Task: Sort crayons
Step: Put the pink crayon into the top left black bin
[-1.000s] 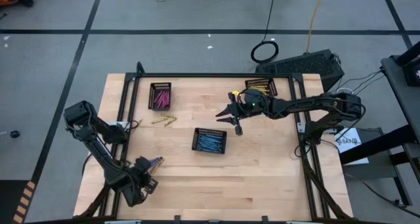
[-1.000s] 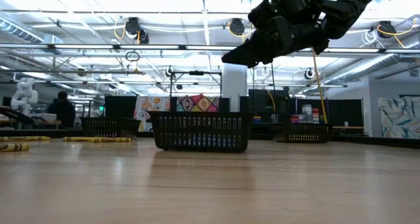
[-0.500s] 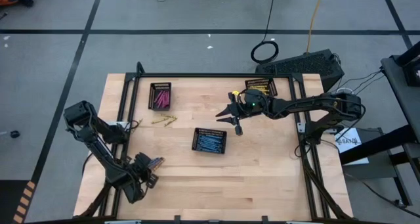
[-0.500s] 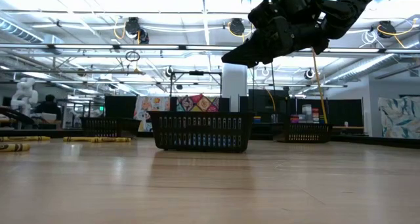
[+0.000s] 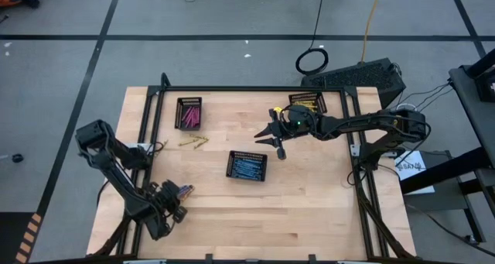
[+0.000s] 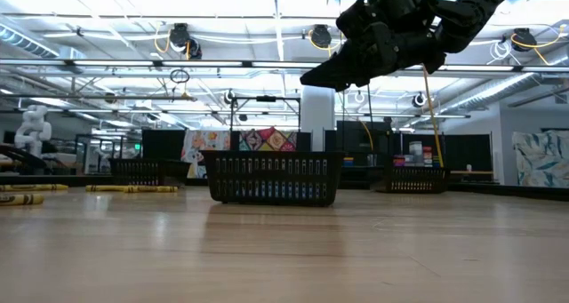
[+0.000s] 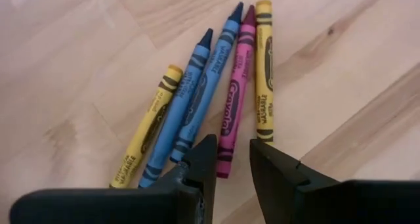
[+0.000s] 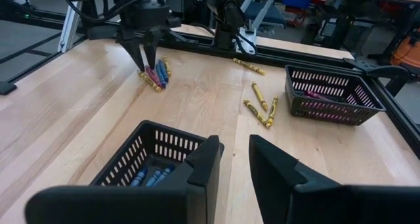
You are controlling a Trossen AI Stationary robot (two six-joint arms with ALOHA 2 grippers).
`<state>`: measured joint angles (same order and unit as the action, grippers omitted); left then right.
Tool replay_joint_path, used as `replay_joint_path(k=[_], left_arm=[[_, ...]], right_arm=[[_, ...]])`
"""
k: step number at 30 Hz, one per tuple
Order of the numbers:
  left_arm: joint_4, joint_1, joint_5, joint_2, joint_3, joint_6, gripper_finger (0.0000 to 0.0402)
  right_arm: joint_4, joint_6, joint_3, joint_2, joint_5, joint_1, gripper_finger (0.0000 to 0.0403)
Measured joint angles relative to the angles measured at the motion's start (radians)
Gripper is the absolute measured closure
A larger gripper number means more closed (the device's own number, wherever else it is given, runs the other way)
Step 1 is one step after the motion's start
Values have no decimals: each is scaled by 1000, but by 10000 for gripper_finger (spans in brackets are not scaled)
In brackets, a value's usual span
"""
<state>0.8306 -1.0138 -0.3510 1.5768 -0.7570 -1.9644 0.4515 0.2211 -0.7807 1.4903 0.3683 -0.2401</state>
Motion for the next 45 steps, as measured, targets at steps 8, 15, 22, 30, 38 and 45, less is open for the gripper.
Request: replay_joint_path(k=[8, 15, 22, 30, 38, 45], left_arm=[[-20, 0, 32, 42, -5, 39, 313], [-26, -1, 44, 41, -3, 43, 391], [133, -2, 83, 12, -72, 34, 397], [365, 15, -262, -28, -205, 18, 397], [606, 332, -583, -28, -196, -114, 398], [650, 752, -560, -46, -196, 170, 398]], right_arm=[[-4, 1, 0, 0, 0, 0, 335], [-51, 8, 0, 0, 0, -3, 335], [-177, 18, 1, -82, -8, -3, 335], [-282, 53, 1, -208, -81, -3, 335], [-130, 8, 1, -105, -80, 2, 335], [-65, 11, 1, -46, -76, 45, 335]])
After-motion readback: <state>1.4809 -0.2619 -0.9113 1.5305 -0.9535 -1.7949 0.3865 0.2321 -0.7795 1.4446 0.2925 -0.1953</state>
